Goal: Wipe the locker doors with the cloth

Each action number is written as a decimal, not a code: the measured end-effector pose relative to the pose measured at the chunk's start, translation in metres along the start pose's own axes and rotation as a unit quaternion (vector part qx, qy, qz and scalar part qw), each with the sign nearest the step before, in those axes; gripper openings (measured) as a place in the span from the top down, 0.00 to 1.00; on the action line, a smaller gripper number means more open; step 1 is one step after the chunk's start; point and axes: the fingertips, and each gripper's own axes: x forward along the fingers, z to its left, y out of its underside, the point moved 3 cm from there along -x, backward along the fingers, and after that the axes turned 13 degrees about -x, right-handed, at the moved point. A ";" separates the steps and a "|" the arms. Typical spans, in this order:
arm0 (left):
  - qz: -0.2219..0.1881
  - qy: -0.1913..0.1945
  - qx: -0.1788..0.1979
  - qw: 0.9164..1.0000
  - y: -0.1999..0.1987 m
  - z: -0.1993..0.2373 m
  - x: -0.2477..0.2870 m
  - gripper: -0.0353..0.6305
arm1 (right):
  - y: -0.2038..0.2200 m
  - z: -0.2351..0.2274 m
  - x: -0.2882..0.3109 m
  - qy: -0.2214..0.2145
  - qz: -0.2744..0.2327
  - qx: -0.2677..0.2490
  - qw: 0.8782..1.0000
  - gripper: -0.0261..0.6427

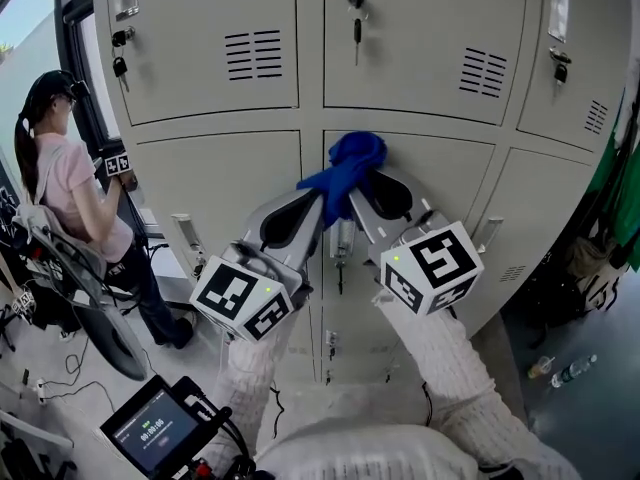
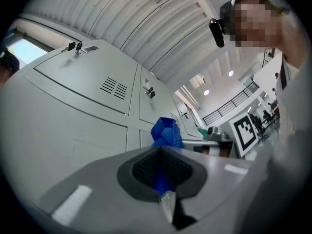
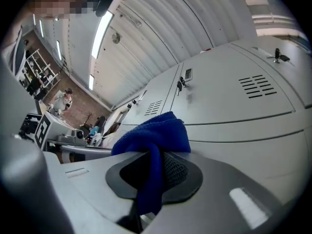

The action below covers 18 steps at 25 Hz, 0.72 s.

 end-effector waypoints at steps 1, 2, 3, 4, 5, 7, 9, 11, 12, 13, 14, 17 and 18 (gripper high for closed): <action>-0.001 0.002 0.004 1.000 -0.005 0.001 0.003 0.94 | 0.000 -0.003 0.004 0.002 0.008 -0.004 1.000 0.89; -0.001 0.004 0.009 1.000 -0.009 0.002 0.005 0.94 | 0.001 -0.005 0.008 0.004 0.015 -0.005 1.000 0.89; -0.001 0.006 0.013 1.000 -0.012 0.003 0.006 0.94 | 0.002 -0.006 0.011 0.004 0.021 -0.004 1.000 0.89; 0.000 0.007 0.016 1.000 -0.014 0.004 0.007 0.94 | 0.002 -0.007 0.013 0.005 0.025 -0.003 1.000 0.89; 0.001 0.007 0.018 1.000 -0.015 0.006 0.009 0.94 | 0.003 -0.008 0.014 0.006 0.028 -0.003 1.000 0.89; 0.003 0.009 0.018 1.000 -0.017 0.009 0.011 0.94 | 0.002 -0.009 0.016 0.011 0.032 -0.012 0.999 0.89; 0.004 0.013 0.017 1.000 -0.017 0.010 0.013 0.94 | 0.001 -0.009 0.017 0.011 0.031 -0.016 0.999 0.89; 0.006 0.017 0.015 1.000 -0.017 0.009 0.014 0.94 | 0.001 -0.009 0.016 0.008 0.025 -0.013 1.000 0.89; 0.006 0.018 0.014 1.000 -0.016 0.008 0.015 0.94 | 0.001 -0.009 0.015 0.007 0.023 -0.012 1.000 0.89; 0.008 0.018 0.013 1.000 -0.015 0.008 0.014 0.94 | 0.001 -0.009 0.014 0.008 0.021 -0.012 1.000 0.89; 0.009 0.018 0.012 1.000 -0.013 0.008 0.014 0.94 | 0.001 -0.009 0.014 0.009 0.019 -0.012 1.000 0.89; 0.011 0.016 0.004 1.000 -0.005 0.014 0.011 0.94 | 0.005 -0.007 0.014 0.014 0.016 -0.011 1.000 0.89; 0.013 0.016 -0.001 1.000 -0.002 0.015 0.010 0.94 | 0.008 -0.006 0.013 0.014 0.018 -0.011 1.000 0.89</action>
